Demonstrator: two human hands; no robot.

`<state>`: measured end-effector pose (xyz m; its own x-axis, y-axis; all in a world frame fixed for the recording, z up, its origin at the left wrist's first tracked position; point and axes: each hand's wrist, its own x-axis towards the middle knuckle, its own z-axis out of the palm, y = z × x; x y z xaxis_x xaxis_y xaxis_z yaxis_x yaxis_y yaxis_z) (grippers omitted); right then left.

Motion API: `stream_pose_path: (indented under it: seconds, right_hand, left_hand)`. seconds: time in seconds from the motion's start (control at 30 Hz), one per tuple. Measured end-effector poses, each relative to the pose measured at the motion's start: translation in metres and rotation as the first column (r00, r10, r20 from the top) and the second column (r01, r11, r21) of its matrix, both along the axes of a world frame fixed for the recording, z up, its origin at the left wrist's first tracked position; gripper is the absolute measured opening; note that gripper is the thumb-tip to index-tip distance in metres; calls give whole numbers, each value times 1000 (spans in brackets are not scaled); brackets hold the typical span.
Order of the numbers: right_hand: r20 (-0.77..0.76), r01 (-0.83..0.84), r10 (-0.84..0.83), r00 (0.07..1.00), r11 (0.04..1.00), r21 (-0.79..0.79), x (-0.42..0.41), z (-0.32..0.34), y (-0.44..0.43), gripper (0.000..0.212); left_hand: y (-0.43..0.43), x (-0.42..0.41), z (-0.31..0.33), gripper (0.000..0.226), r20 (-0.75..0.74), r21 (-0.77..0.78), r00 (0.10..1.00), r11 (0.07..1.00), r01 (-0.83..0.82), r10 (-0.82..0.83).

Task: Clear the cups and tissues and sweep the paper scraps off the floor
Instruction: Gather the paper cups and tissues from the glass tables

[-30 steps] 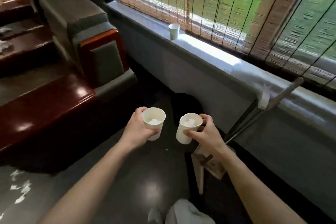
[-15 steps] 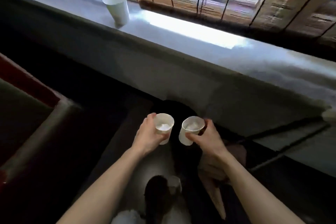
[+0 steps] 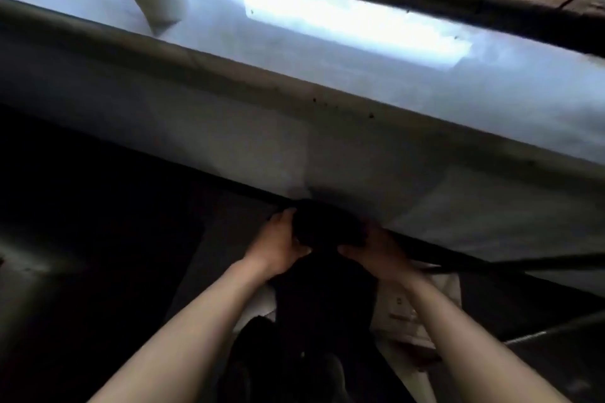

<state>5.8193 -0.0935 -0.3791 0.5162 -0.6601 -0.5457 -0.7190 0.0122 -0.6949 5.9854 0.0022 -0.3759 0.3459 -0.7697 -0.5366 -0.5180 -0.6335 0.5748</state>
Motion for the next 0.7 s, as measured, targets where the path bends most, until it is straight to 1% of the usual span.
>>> stream_pose_path:
  seconds: [0.1,0.13,0.23,0.3,0.37,0.47,0.53,0.57,0.6,0.63,0.67,0.7]
  right_hand:
    - [-31,15,-15,999,1000,-4,1,68,5,49]
    - [-49,19,-20,999,999,-27,2,97,8,50]
    - [-68,73,-78,995,995,-73,-2,190,23,66]
    - [-57,113,-120,991,986,-122,-8,252,37,68]
    - [-28,179,-188,982,966,-185,-22,307,53,68]
    - [18,326,-335,942,900,-291,-56,378,85,68]
    - [50,417,-426,903,843,-341,-85,414,108,67]
    - [73,466,-472,879,812,-353,-103,429,120,68]
    - [94,513,-517,851,779,-360,-123,442,135,68]
    - [108,556,-560,822,746,-366,-145,454,151,69]
    - [110,594,-601,792,714,-370,-170,464,169,70]
    - [99,628,-645,758,681,-377,-196,471,187,69]
  left_hand:
    - [-4,5,66,73,55,-32,994,995,95,-94]
    - [-5,5,95,70,78,-40,988,989,140,-136]
    - [-8,3,185,68,133,-76,951,954,289,-278]
    - [-10,-1,248,68,163,-106,908,908,405,-386]
    - [-9,-11,305,67,195,-152,850,841,519,-489]
    - [-3,-43,378,63,293,-199,712,688,698,-638]
    - [2,-75,416,61,352,-198,622,594,780,-699]
    - [5,-93,433,57,397,-220,574,533,817,-716]
    - [10,-115,447,50,470,-265,509,435,860,-721]
    - [17,-139,459,43,534,-328,451,317,890,-715]
    - [23,-165,468,42,578,-351,381,201,914,-722]
    - [30,-194,476,46,556,-332,339,172,928,-759]
